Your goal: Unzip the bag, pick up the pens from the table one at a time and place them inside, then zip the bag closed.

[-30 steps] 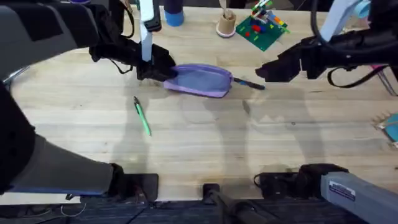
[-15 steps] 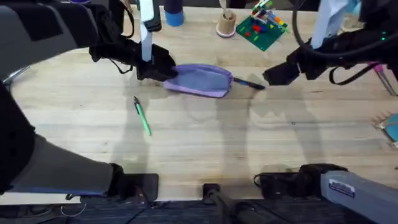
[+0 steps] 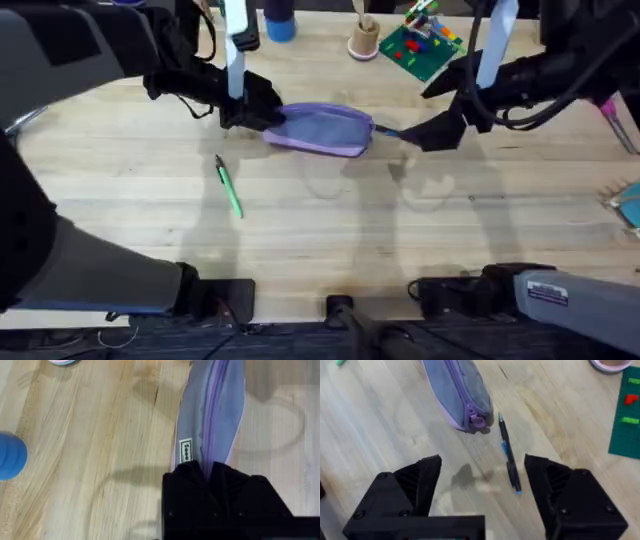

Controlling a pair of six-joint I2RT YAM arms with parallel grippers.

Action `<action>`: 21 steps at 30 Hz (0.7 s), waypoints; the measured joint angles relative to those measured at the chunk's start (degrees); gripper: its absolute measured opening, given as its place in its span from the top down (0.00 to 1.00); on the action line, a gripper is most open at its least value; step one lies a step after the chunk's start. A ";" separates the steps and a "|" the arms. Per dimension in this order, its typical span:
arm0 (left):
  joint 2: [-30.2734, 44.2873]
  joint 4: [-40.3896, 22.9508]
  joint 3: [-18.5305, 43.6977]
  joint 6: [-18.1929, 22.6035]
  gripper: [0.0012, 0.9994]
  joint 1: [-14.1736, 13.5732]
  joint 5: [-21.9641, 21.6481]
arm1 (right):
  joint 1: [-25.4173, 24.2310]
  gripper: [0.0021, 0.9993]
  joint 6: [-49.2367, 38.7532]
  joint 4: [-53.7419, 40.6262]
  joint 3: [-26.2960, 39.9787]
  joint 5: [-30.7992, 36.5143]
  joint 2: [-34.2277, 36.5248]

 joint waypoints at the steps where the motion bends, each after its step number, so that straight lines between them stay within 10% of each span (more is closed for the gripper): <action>1: 0.00 -0.01 0.02 0.00 0.96 0.00 -0.02 | 0.04 0.00 -0.30 0.12 0.00 -0.11 0.00; 21: 0.00 -0.02 0.02 0.00 0.96 0.00 -0.03 | 4.34 0.00 -7.04 0.84 0.02 -5.98 12.01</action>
